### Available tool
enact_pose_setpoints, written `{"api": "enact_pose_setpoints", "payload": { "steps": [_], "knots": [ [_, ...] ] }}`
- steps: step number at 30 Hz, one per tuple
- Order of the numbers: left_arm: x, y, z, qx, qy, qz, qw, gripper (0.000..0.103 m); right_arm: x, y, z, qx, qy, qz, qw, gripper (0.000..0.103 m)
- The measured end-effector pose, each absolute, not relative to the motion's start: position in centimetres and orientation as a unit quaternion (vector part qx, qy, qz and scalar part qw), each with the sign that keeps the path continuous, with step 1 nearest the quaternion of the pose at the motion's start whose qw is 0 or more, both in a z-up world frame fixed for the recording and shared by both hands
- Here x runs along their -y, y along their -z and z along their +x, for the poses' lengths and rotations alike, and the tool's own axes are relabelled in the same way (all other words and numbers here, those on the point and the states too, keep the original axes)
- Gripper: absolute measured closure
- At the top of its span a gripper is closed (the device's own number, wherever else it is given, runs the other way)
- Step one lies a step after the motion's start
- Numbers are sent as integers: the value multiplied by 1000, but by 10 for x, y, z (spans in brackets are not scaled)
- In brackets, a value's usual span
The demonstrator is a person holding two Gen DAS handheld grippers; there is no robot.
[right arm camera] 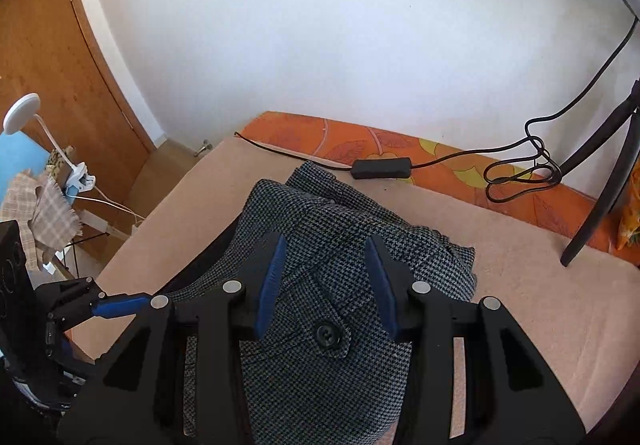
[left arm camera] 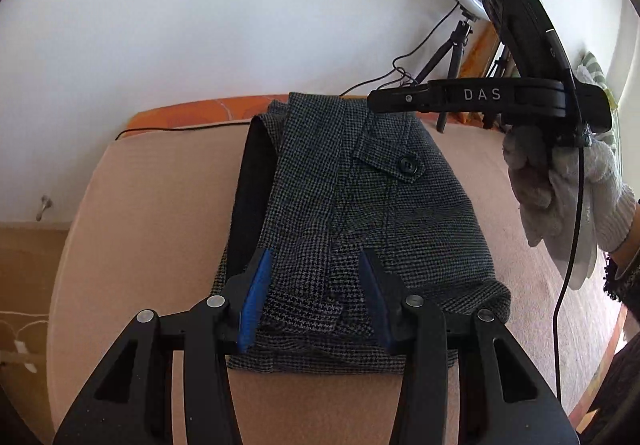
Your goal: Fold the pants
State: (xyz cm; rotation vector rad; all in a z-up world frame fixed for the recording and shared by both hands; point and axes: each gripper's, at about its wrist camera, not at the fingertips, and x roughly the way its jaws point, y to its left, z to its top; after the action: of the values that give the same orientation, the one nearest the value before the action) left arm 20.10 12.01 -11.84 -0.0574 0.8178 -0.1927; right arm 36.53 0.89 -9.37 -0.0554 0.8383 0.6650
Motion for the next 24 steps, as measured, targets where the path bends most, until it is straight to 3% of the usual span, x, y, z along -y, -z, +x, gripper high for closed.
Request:
{"api": "enact_pose_setpoints", "payload": {
  "steps": [10,18,23,24],
  "knots": [
    [-133,141,210,-418,81,-28,904,56,-34,137,405,-436,-273,-81,854,66],
    [-169,129,194,-417,94,-140,893,50,-18,129,402,-435,-284,-45,853,64],
    [-208,128,173,-421,95,-296,852,48,18,118,394,-449,-304,42,839,33],
    [-212,128,170,-421,90,-317,845,48,24,118,391,-452,-297,44,840,31]
  ]
}}
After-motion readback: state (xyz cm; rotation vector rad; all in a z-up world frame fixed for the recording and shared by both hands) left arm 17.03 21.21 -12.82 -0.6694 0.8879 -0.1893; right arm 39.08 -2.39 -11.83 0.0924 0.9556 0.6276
